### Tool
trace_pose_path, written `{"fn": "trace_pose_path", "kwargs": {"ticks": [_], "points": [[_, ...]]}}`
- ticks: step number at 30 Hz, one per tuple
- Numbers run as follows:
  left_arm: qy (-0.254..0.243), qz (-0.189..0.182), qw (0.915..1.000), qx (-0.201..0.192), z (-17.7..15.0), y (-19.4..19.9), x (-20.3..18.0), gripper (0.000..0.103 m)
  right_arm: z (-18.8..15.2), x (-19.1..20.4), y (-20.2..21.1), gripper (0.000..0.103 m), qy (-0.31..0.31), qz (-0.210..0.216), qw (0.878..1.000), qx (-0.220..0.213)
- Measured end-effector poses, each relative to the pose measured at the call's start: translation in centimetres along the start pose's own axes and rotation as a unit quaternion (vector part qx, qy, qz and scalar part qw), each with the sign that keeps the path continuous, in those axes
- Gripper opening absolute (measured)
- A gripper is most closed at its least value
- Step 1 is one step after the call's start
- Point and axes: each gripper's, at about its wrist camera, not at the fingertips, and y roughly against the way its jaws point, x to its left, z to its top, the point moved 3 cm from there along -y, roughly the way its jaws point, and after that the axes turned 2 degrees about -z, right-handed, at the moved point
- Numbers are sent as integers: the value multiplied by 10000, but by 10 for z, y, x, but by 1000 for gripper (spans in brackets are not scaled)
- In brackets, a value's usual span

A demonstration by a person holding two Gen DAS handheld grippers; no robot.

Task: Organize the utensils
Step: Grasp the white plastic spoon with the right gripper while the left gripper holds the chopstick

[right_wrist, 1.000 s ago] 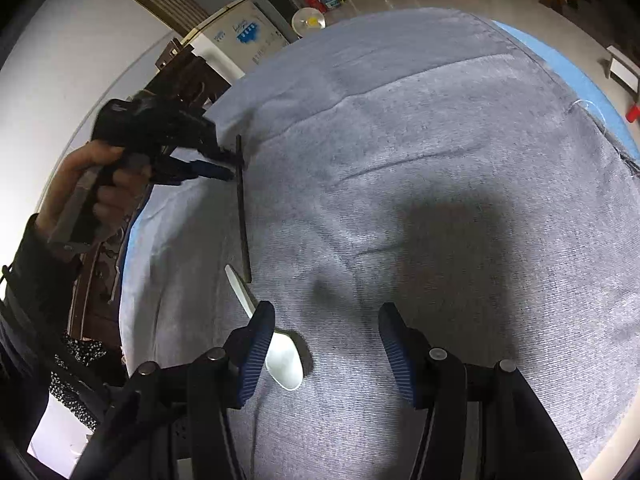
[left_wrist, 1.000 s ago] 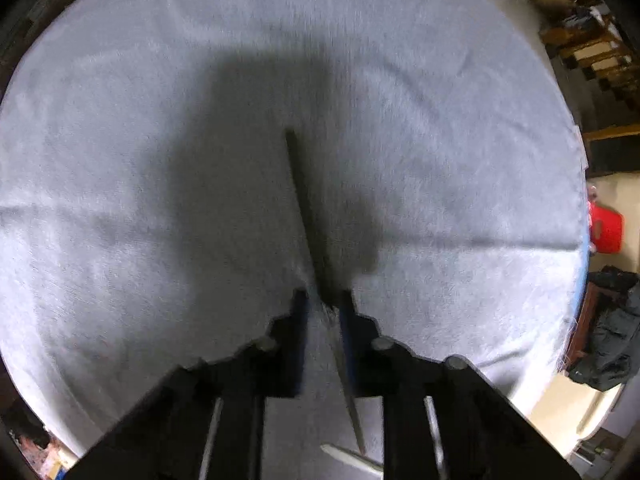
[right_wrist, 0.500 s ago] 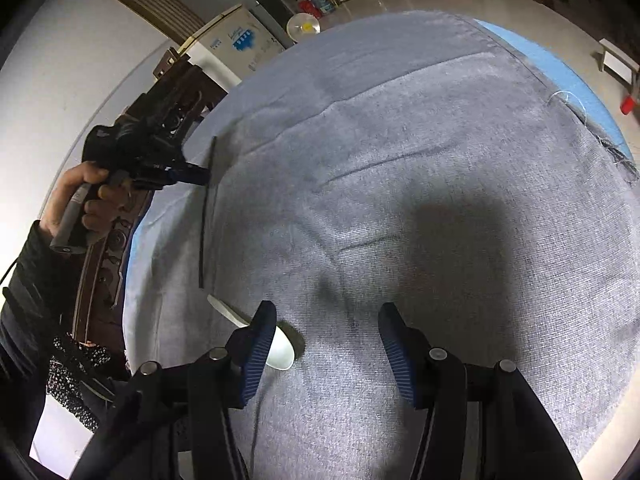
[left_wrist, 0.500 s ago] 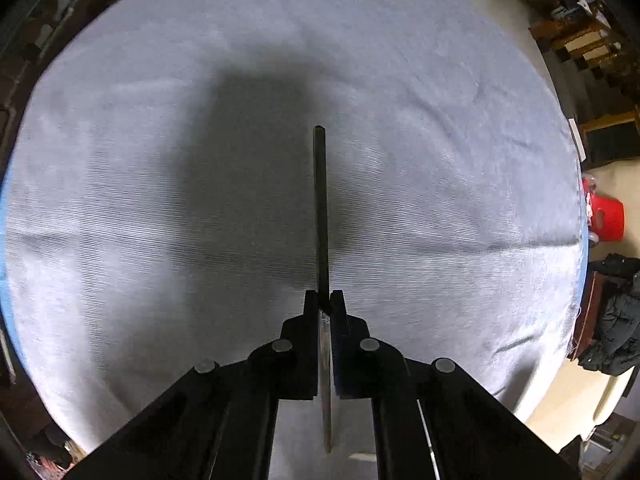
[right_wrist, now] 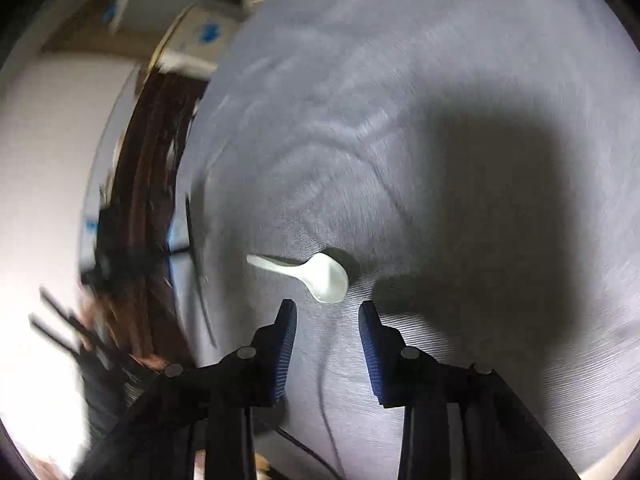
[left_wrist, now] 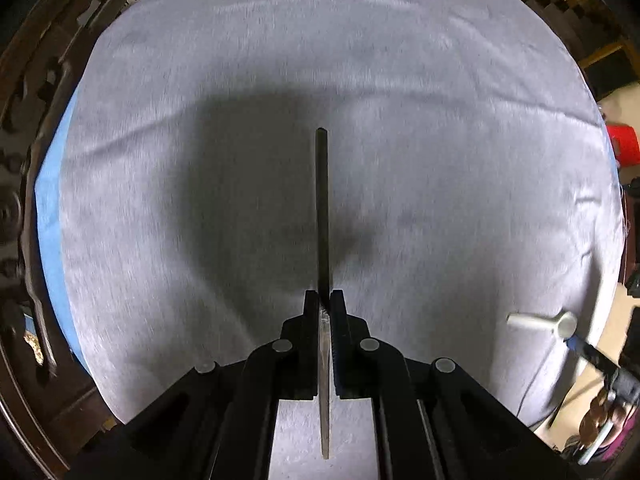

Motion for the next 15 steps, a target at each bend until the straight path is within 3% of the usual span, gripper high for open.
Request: {"fn": "trace_pose_path", "kwargs": {"ticks": [3, 5, 6, 7, 10, 13, 15], "points": [[-129, 17, 9999, -70, -16, 2, 2, 5, -1, -7, -10, 27, -616, 249, 9978, 19], [-143, -38, 9998, -117, -23, 1, 0, 5, 16, -1, -13, 18, -644, -30, 9978, -157], [-135, -74, 9998, -132, -31, 2, 4, 5, 27, 3, -15, 18, -624, -114, 9979, -157], [-149, -95, 9997, -162, -34, 2, 4, 5, 38, 11, -16, 19, -573, -164, 9981, -174], [-153, -211, 9994, -209, -52, 0, 7, 5, 59, 52, 0, 25, 387, -361, 9968, -605], [-139, -254, 9992, -261, -51, -1, 4, 5, 54, 53, 10, 46, 375, -548, 9946, -802], [-164, -243, 9993, -224, -45, -9, -17, 5, 47, 50, 7, 46, 422, -767, 9934, -737]]}}
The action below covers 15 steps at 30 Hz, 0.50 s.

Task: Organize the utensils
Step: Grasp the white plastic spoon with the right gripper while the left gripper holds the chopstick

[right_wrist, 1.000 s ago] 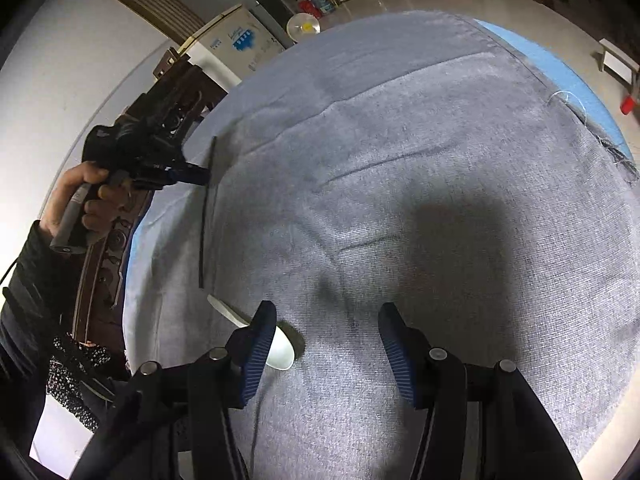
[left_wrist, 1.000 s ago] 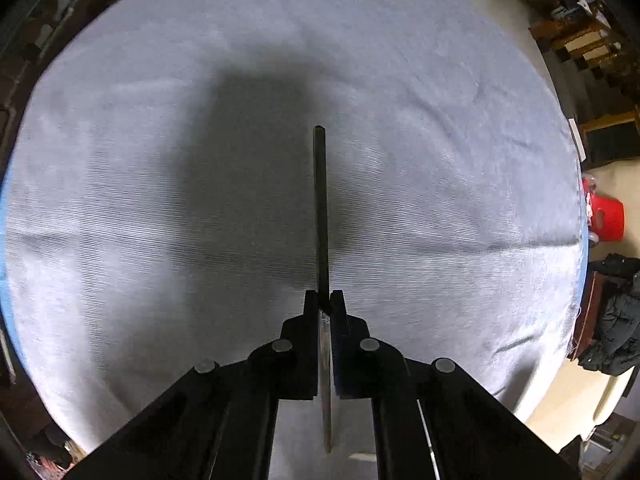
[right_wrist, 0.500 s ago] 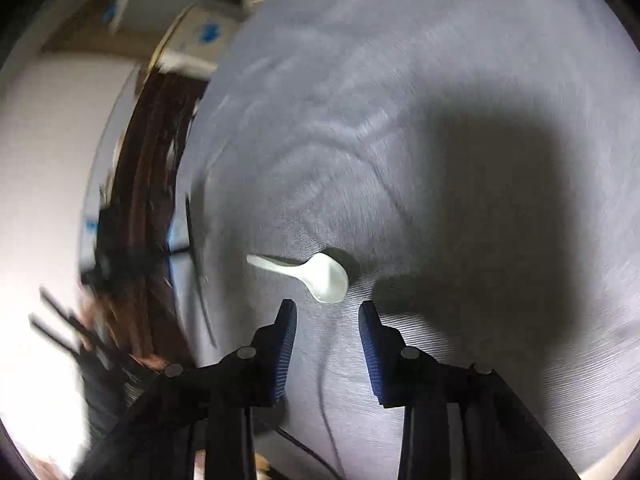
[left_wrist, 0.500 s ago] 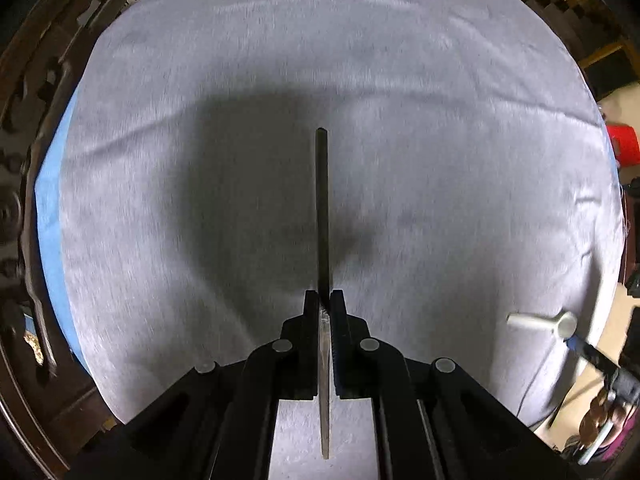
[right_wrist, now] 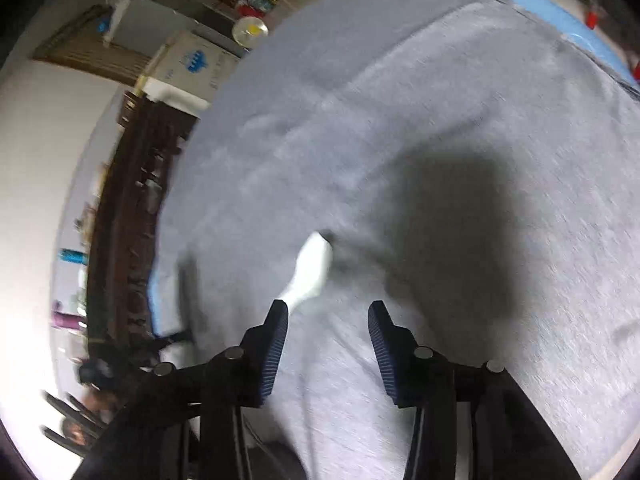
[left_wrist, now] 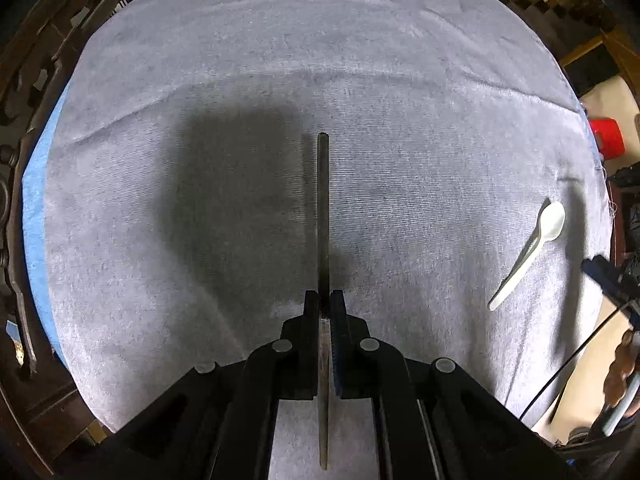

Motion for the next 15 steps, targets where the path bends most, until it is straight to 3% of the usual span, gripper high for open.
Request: {"fn": "trace_pose_path", "kwargs": {"ticks": [3, 7, 10, 12, 14, 15], "points": [[0, 26, 10000, 29, 1, -4, -2, 5, -5, -3, -12, 46, -72, 23, 9997, 234], [87, -1, 10000, 34, 16, -10, 3, 5, 13, 9, -31, 45, -187, 58, 9993, 319], [113, 3, 9999, 48, 28, -23, 9, 5, 23, 13, -53, 38, -325, -9, 9981, 522], [95, 19, 9999, 32, 33, -26, 9, 5, 29, 22, -57, 31, -297, -119, 9984, 477], [84, 28, 10000, 38, 37, -29, 9, 5, 33, 32, -68, 10, -112, -308, 9979, 553], [85, 34, 9999, 50, 38, -31, 8, 5, 37, 38, -75, 6, 56, -479, 9971, 584]]}}
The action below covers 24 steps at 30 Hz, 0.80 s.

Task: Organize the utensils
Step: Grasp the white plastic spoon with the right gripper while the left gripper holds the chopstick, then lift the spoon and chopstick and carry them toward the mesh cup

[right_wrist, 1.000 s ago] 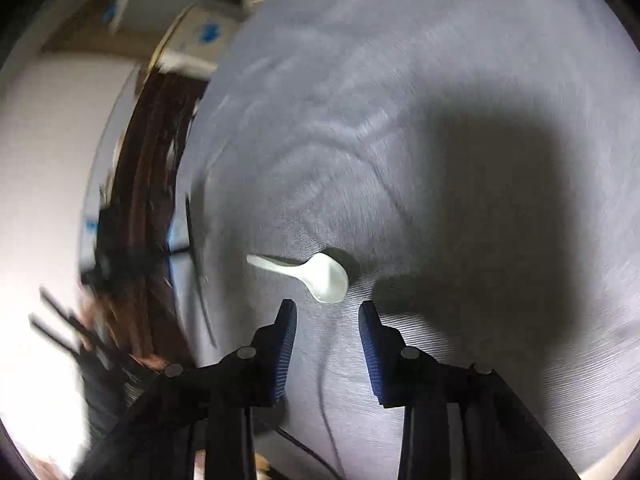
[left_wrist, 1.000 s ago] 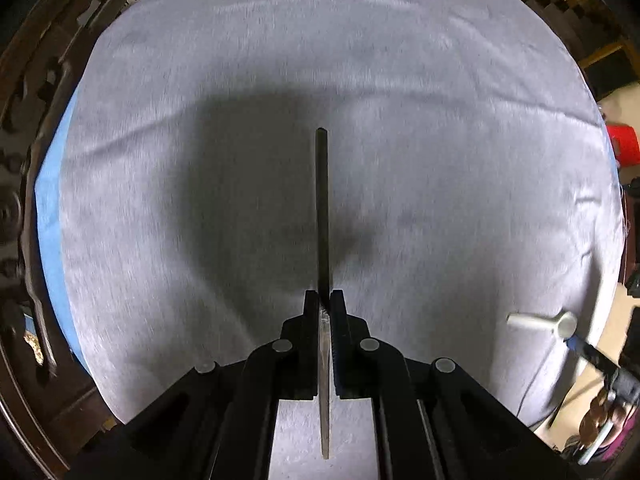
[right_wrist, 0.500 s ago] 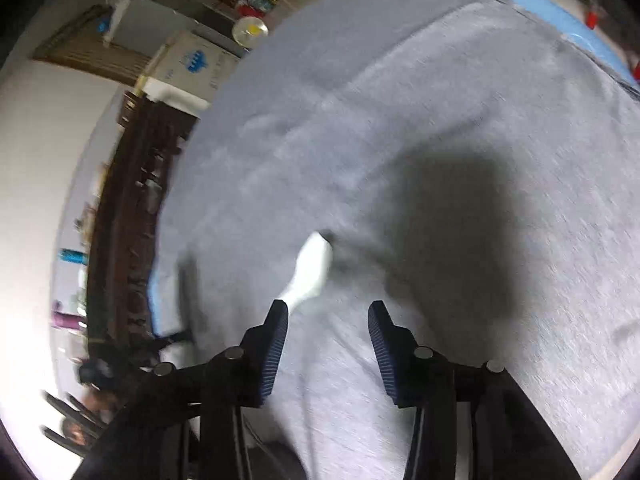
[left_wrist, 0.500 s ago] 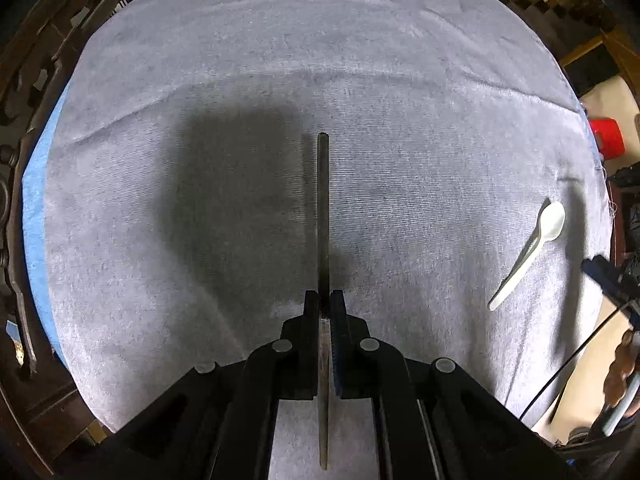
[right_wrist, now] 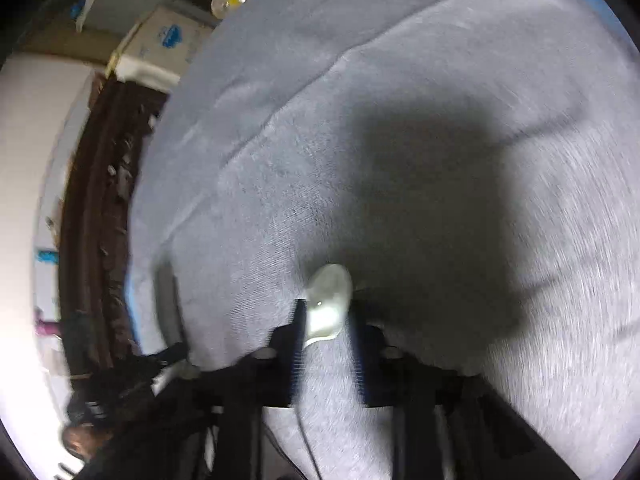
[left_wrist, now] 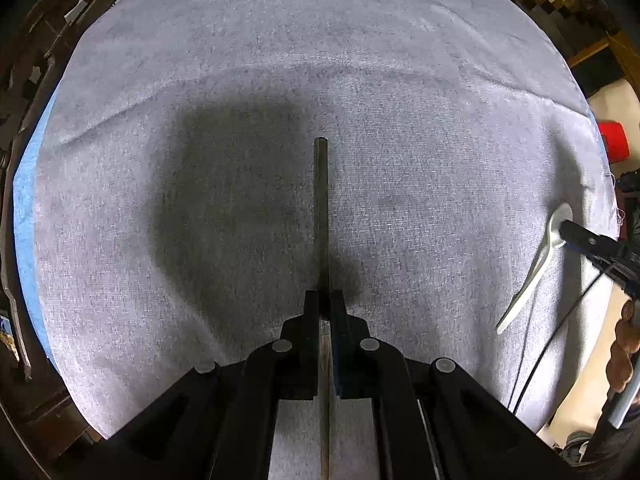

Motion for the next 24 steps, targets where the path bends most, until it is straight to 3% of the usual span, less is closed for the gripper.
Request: {"fn": "trace_pose_path", "kwargs": {"ticks": [5, 14, 24], "points": [[12, 33, 10000, 76, 15, -11, -4, 5, 14, 26, -8, 3, 788, -581, 9952, 57], [88, -41, 9995, 292, 36, -21, 1, 6, 35, 46, -25, 6, 1215, -849, 9876, 508], [119, -34, 9995, 299, 36, -20, 0, 5, 27, 64, -31, 3, 1864, -1163, 9734, 648]]}}
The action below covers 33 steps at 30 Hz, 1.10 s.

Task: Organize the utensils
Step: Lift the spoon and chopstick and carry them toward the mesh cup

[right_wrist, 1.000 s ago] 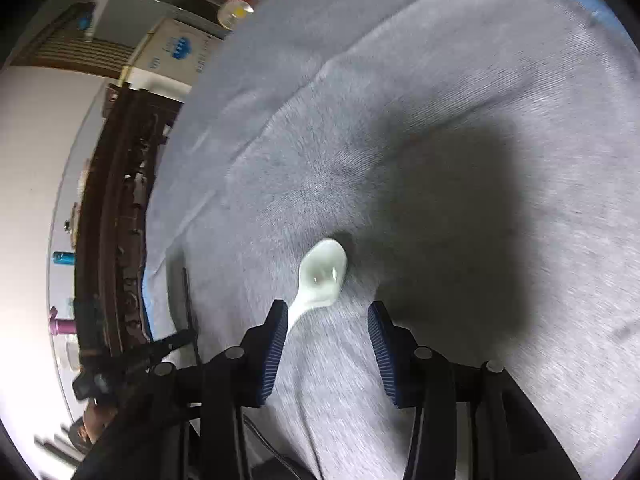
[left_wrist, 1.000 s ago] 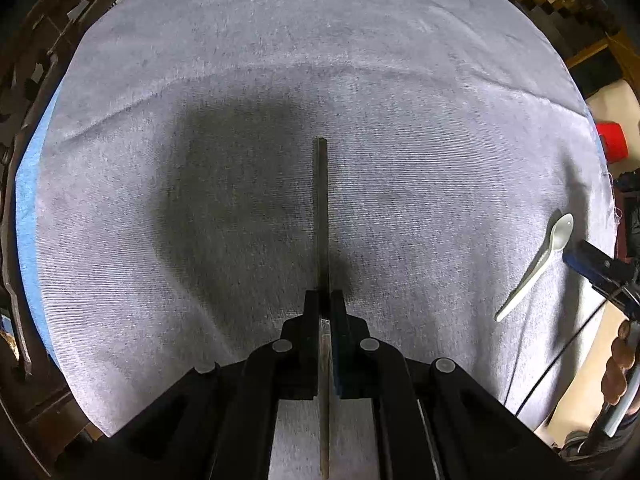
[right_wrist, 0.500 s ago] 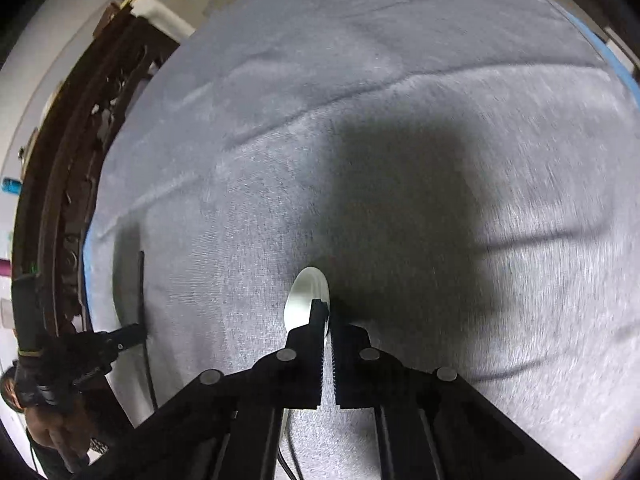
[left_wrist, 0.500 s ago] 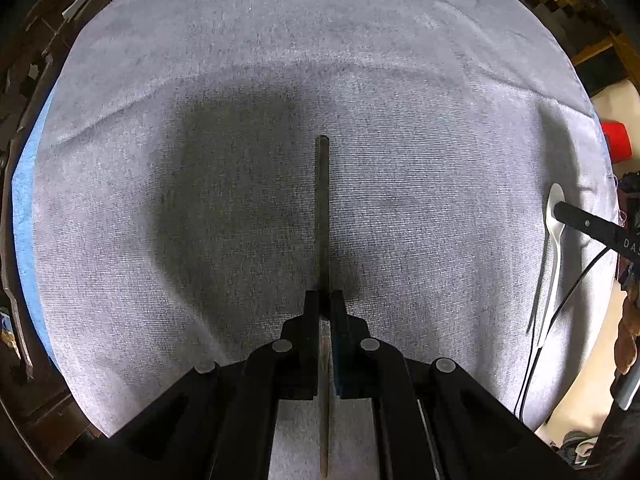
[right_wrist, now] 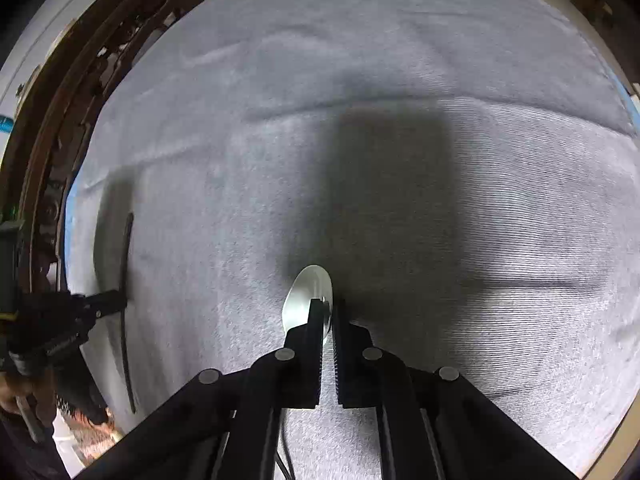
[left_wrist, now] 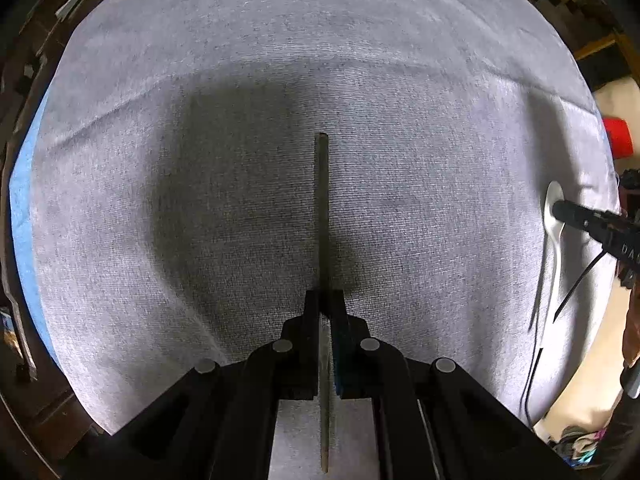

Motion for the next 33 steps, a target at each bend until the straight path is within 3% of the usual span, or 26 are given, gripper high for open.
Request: {"fn": "trace_pose_path", "kwargs": {"ticks": [6, 13, 20, 33], "points": [[160, -101, 9998, -86, -5, 10, 10, 5, -2, 4, 9, 3, 263, -121, 9996, 31], [180, -175, 9997, 26, -2, -10, 12, 5, -1, 3, -1, 4, 460, -312, 9979, 346], [396, -335, 9985, -158, -4, -12, 19, 5, -5, 6, -4, 3, 352, -52, 9992, 207], [990, -1114, 9860, -746, -66, 11, 17, 5, -45, -15, 13, 3, -35, 509, 9986, -166]]}}
